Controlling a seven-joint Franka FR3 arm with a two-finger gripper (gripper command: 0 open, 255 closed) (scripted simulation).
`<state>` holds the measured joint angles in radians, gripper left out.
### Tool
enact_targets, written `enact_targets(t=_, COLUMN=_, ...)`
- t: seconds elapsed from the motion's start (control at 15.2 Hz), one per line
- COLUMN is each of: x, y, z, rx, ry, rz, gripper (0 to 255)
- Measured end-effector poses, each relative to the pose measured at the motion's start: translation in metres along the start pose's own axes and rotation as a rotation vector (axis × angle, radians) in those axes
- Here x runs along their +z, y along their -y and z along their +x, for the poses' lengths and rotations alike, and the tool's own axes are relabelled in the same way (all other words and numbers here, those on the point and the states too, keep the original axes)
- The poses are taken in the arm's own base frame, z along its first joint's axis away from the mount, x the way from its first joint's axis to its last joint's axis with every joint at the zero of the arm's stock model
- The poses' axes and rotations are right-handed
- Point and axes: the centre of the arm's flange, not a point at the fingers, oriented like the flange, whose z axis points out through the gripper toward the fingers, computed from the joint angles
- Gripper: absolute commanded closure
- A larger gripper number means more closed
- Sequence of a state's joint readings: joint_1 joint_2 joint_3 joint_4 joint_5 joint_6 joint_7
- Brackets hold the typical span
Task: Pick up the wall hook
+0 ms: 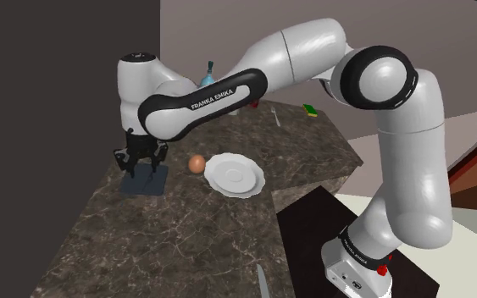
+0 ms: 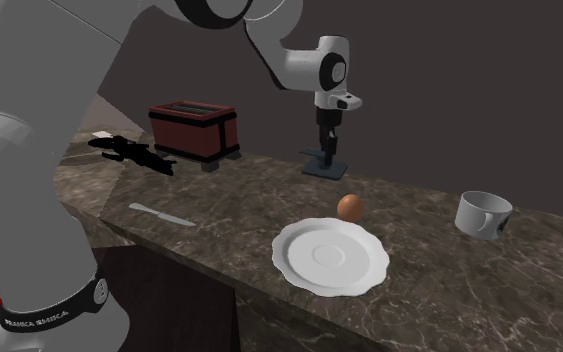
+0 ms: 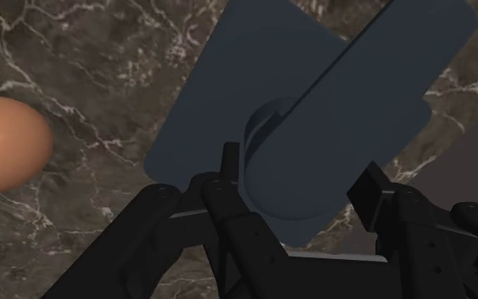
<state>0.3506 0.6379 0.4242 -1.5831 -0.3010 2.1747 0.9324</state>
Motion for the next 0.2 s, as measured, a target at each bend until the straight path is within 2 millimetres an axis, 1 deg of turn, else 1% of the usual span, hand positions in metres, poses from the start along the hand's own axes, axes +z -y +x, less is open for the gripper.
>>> enact_targets(t=0.2, x=-0.0136, y=-0.0001, z=-0.0007, rx=0.0, ry=0.0, rz=0.0, gripper=255)
